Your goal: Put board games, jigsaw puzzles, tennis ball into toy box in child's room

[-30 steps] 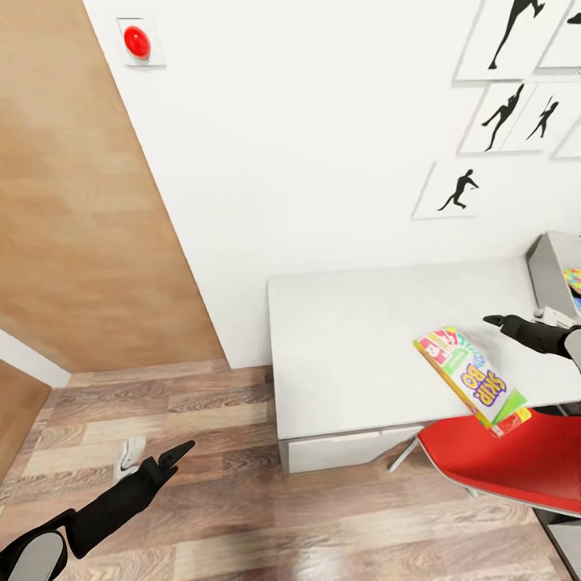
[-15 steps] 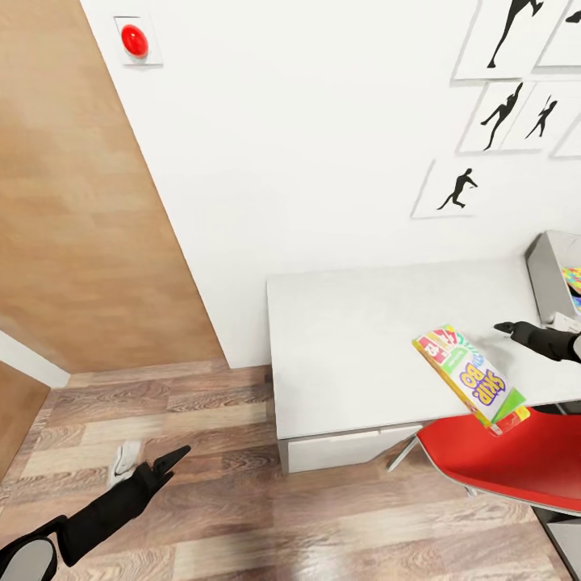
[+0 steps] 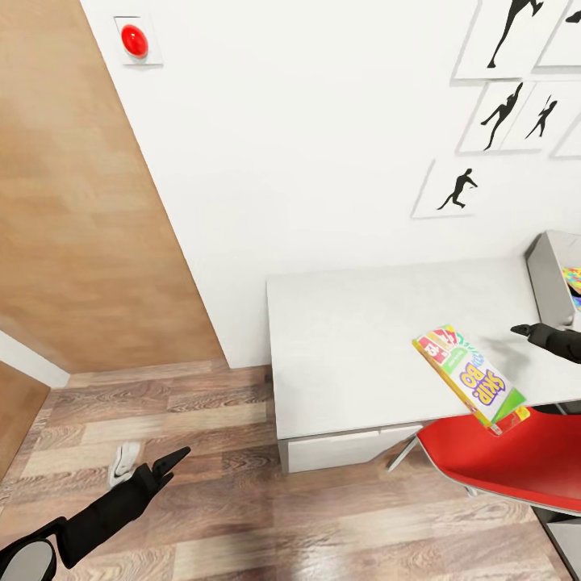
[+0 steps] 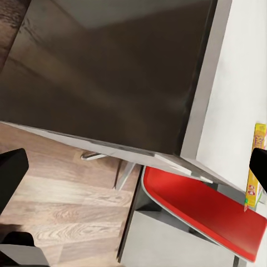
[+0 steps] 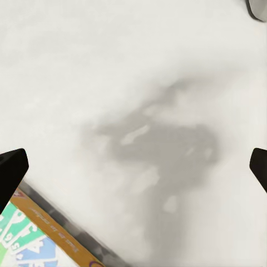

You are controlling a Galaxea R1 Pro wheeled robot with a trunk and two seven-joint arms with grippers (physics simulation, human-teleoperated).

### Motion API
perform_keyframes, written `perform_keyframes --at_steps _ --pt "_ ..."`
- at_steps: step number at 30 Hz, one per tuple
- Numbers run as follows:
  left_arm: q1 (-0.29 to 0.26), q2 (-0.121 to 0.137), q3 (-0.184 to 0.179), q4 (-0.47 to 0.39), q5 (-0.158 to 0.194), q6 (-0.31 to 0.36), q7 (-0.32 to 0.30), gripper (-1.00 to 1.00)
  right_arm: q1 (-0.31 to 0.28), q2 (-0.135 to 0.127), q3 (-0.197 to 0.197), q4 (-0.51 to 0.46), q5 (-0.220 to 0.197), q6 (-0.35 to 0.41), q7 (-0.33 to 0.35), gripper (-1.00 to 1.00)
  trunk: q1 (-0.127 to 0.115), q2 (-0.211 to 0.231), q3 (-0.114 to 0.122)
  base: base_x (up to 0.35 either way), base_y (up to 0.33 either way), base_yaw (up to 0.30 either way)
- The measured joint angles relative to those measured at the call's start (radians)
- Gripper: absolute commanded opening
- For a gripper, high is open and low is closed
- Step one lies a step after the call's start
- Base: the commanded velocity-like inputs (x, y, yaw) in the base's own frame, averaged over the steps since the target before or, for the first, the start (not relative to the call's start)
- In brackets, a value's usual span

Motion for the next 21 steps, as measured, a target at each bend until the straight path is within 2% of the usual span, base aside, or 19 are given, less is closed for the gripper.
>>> perform_keyframes --at_steps 21 --pt "0.0 0.0 0.0 0.0 0.0 0.0 0.0 1.0 0.0 0.0 0.0 0.0 0.0 0.0 0.0 1.0 0.0 0.0 0.0 0.0 0.0 0.0"
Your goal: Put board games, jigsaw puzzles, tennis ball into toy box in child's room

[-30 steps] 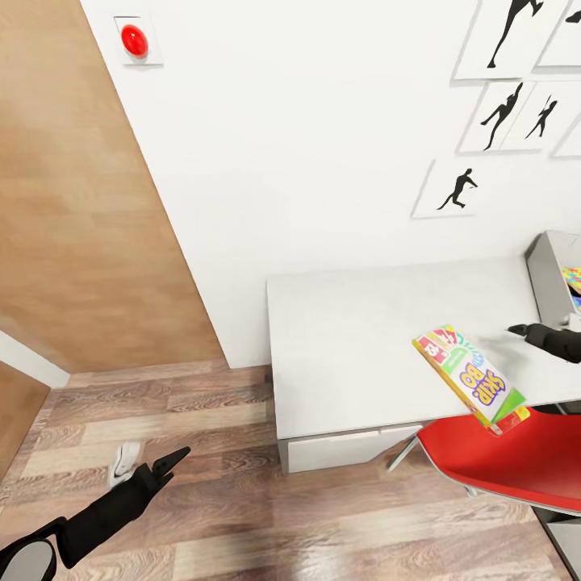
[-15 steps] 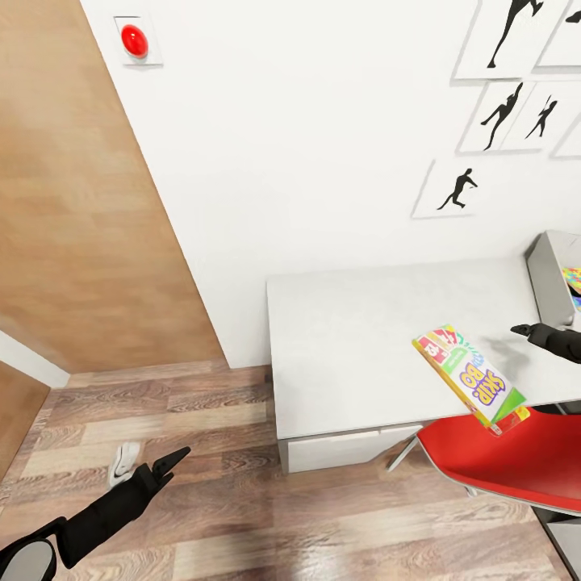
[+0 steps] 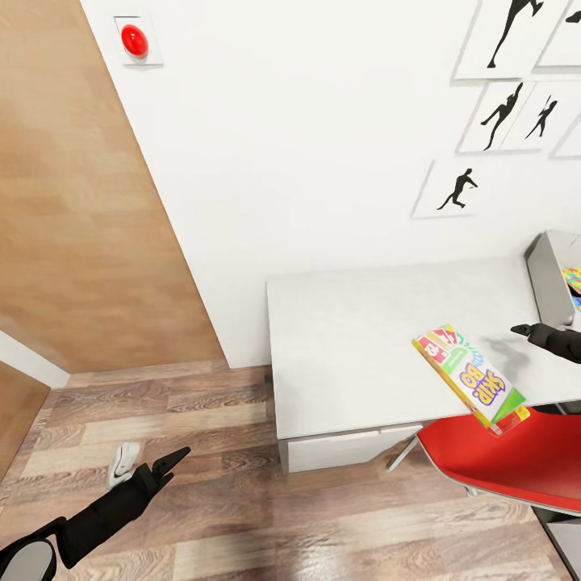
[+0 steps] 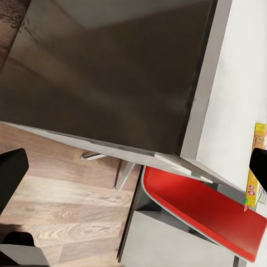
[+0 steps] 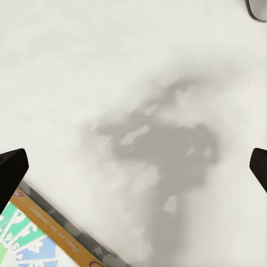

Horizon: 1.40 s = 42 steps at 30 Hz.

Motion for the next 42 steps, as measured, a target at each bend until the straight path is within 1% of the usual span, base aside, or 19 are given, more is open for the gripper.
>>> perform_keyframes --at_steps 11,13,19,28,42 --pt "0.0 0.0 -0.001 -0.002 -0.002 0.0 0.0 1.0 -0.001 0.0 0.0 -0.002 -0.001 0.0 0.001 1.0 0.0 0.0 0.0 -0.003 0.009 0.0" --pt "0.008 -0.004 -0.009 -0.004 -0.013 -0.003 -0.003 1.0 -0.003 0.005 0.001 -0.013 -0.013 0.005 0.008 1.0 0.0 0.0 0.0 -0.034 0.106 0.0" --pt "0.017 -0.008 -0.018 -0.005 -0.026 -0.006 -0.006 1.0 -0.004 0.009 0.005 -0.047 -0.025 0.011 0.014 1.0 0.0 0.0 0.0 -0.062 0.19 0.0" --pt "0.022 -0.01 -0.021 -0.005 -0.033 -0.009 -0.007 1.0 -0.005 0.012 0.01 -0.06 -0.031 0.015 0.018 1.0 0.0 0.0 0.0 -0.057 0.175 0.0" --pt "0.023 -0.011 -0.022 -0.005 -0.035 -0.01 -0.006 1.0 -0.006 0.013 0.012 -0.066 -0.033 0.017 0.02 1.0 0.0 0.0 0.0 -0.014 0.042 0.0"
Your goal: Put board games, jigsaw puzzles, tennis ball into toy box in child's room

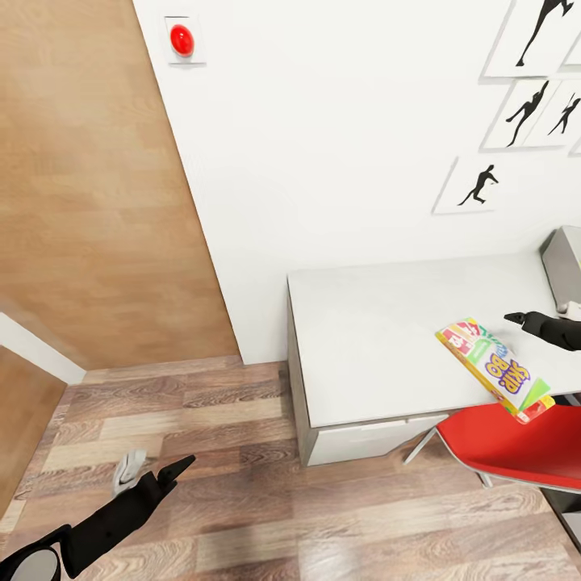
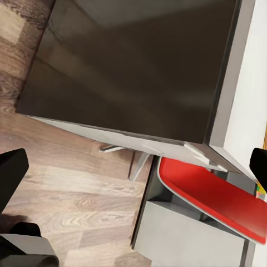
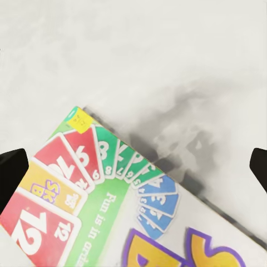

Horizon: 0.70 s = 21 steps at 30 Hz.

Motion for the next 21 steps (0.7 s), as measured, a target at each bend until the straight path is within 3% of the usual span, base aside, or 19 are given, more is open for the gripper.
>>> perform_keyframes --at_steps 15,21 --pt "0.0 0.0 0.0 0.002 0.0 0.0 0.001 1.0 0.0 0.0 -0.004 -0.011 -0.003 0.004 0.002 1.0 0.0 0.0 0.0 -0.002 0.012 -0.002" --pt "0.0 0.0 0.0 0.003 -0.001 0.0 0.001 1.0 0.0 0.0 -0.006 -0.013 -0.004 0.017 0.002 1.0 0.0 0.0 0.0 0.0 0.135 -0.092"
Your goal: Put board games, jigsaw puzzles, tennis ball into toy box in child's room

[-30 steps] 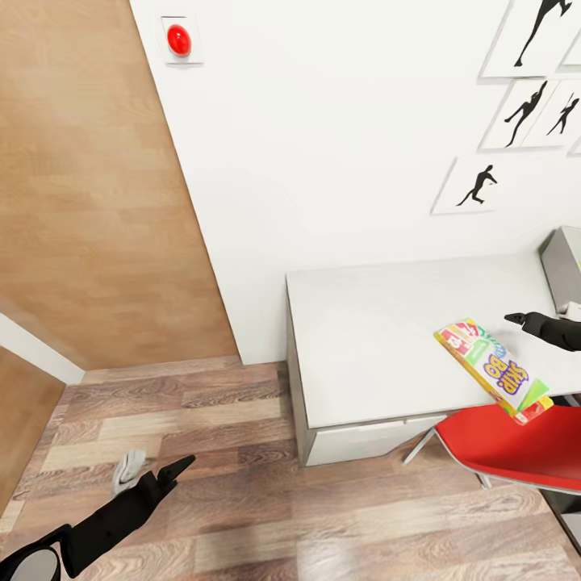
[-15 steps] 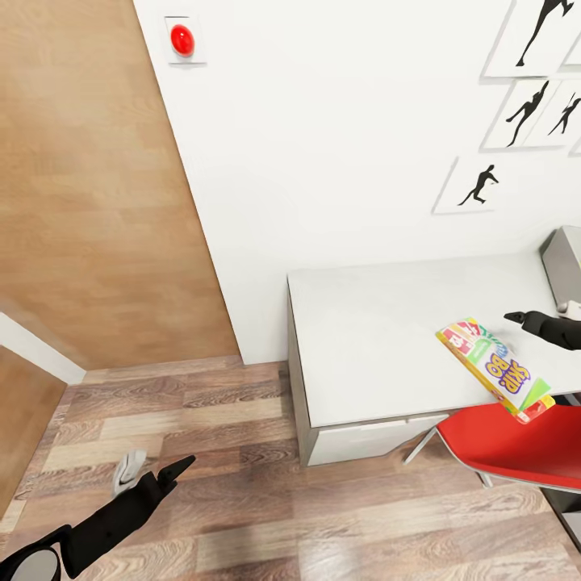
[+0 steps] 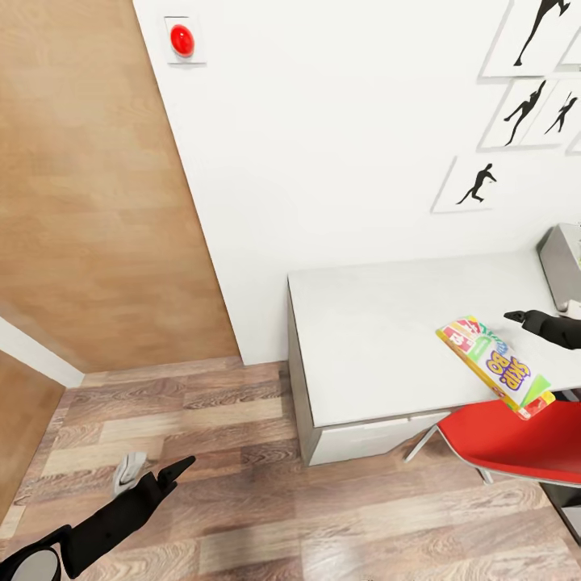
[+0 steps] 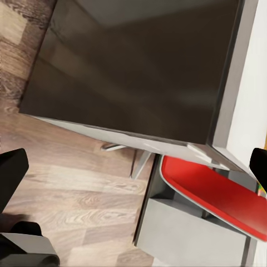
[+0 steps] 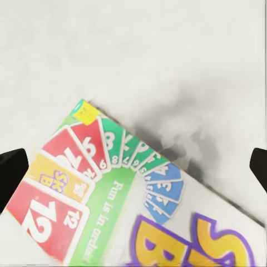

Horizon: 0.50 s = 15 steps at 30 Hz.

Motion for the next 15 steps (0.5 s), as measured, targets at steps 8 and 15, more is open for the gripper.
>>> perform_keyframes --at_steps 8,15 --pt "0.0 0.0 0.0 0.0 -0.001 0.0 0.0 1.0 0.0 0.0 -0.002 -0.001 -0.003 0.03 0.001 1.0 0.0 0.0 0.0 0.0 0.233 -0.206" --pt "0.0 0.0 0.0 0.0 -0.001 -0.001 0.0 1.0 0.0 0.0 -0.002 -0.001 -0.006 0.043 0.001 1.0 0.0 0.0 0.0 0.0 0.24 -0.201"
